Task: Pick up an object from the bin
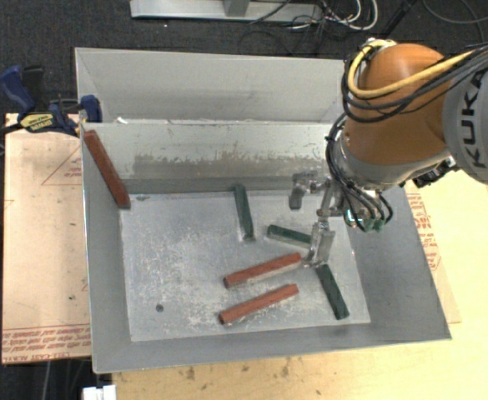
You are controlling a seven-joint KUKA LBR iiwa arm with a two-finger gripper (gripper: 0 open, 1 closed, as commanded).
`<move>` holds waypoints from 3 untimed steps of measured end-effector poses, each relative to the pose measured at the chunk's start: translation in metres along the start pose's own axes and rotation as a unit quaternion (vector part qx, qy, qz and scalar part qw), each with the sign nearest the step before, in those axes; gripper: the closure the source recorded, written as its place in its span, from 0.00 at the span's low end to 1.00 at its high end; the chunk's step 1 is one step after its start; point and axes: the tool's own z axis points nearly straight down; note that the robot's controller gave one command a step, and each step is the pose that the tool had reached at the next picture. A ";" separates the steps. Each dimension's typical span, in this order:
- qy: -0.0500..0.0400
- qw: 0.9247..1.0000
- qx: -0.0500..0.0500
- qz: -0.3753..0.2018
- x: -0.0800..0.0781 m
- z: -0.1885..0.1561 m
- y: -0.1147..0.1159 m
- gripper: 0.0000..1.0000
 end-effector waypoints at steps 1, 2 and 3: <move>-0.004 1.000 0.000 0.000 -0.001 -0.004 0.000 0.00; -0.007 0.999 0.000 -0.045 -0.015 0.034 -0.022 0.00; -0.005 1.000 0.000 -0.020 0.014 0.110 -0.037 0.00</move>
Offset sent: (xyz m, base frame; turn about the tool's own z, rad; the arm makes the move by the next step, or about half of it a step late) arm 0.0361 -0.0666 -0.1133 -0.2545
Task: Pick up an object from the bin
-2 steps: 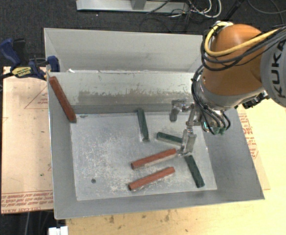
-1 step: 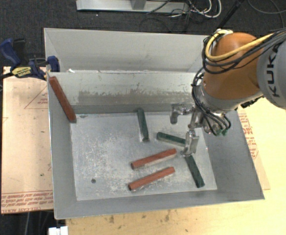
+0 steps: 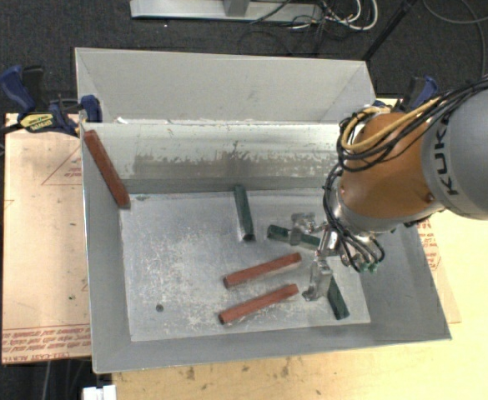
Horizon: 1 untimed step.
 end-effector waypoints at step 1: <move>0.002 1.000 0.000 0.027 -0.054 0.054 0.049 1.00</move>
Offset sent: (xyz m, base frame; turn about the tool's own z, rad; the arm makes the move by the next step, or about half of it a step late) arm 0.0000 0.0000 0.0000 0.0000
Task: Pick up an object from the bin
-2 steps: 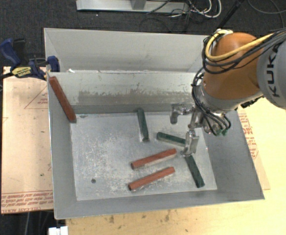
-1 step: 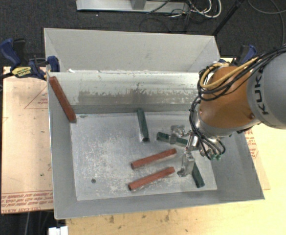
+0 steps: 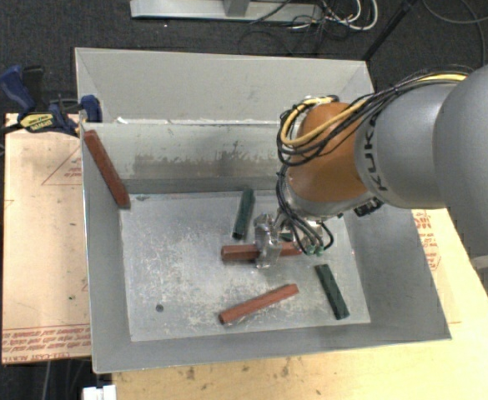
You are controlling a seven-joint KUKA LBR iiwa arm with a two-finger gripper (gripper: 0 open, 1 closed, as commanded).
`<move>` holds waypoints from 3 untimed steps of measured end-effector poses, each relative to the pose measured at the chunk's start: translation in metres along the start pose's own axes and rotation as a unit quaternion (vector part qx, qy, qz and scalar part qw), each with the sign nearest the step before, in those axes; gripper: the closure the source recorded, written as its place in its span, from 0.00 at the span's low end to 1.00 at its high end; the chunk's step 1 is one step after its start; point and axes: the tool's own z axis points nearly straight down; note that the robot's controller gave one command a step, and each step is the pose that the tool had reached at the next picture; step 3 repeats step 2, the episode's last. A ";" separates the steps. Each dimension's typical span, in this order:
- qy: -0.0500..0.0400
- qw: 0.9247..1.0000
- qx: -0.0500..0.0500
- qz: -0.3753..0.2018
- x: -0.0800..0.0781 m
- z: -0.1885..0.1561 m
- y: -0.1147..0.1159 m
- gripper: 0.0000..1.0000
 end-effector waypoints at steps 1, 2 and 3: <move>0.000 1.000 0.000 0.000 0.000 0.000 0.000 1.00; -0.001 1.000 0.000 -0.022 -0.016 -0.125 0.004 1.00; -0.001 1.000 0.000 -0.022 -0.016 -0.125 0.004 1.00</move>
Offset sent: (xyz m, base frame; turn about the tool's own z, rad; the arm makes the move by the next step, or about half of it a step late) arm 0.0153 0.0034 0.1254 -0.0450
